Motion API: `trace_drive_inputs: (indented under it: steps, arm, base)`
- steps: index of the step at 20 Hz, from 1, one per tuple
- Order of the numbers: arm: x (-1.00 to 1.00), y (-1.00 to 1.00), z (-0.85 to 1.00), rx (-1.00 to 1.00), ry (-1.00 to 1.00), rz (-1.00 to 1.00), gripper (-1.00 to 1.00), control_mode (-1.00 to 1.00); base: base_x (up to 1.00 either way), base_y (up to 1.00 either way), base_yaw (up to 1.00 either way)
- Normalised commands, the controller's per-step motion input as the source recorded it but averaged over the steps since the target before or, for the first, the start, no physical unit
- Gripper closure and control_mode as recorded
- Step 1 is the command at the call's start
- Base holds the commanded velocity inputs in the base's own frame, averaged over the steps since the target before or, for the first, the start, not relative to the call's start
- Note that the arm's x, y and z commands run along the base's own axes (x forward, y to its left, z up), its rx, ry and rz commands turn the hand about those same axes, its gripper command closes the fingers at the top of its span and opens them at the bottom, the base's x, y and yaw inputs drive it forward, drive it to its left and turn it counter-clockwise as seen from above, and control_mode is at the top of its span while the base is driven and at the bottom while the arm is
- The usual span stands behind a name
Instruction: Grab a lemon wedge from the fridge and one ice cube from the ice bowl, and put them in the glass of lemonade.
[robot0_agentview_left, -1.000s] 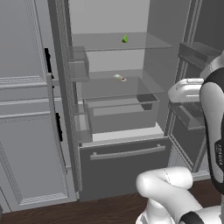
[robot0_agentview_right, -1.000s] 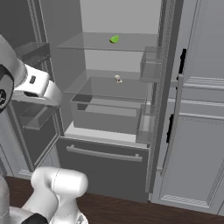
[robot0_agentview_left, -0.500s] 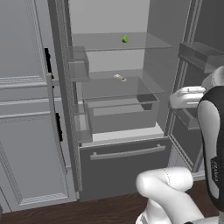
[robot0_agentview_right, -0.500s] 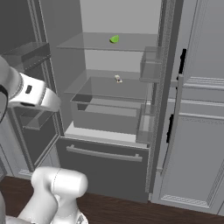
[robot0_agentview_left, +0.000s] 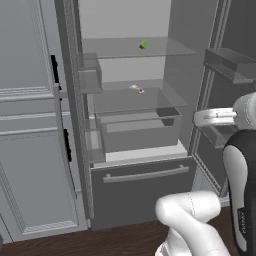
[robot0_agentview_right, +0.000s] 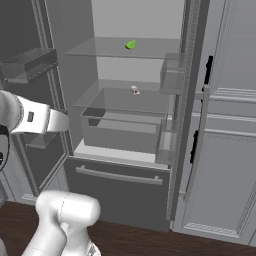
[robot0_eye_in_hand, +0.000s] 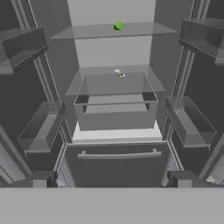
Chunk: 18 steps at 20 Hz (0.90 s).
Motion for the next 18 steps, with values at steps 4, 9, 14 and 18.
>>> trace_drive_inputs:
  steps: [4,9,14,18]
  arm:
    - [0.05,0.00,0.00,0.00,-0.18,0.00,-1.00,-1.00]
    - [0.00,0.00,0.00,0.00,0.00,0.00,-1.00,1.00]
    - [0.00,0.00,0.00,0.00,0.00,0.00,-1.00,1.00]
    - [0.00,0.00,0.00,0.00,0.00,0.00,-1.00,1.00]
  base:
    - [0.00,0.00,0.00]
    - [0.61,0.00,0.00]
    - [0.95,-0.01,0.00]
    - [0.99,-0.14,0.00]
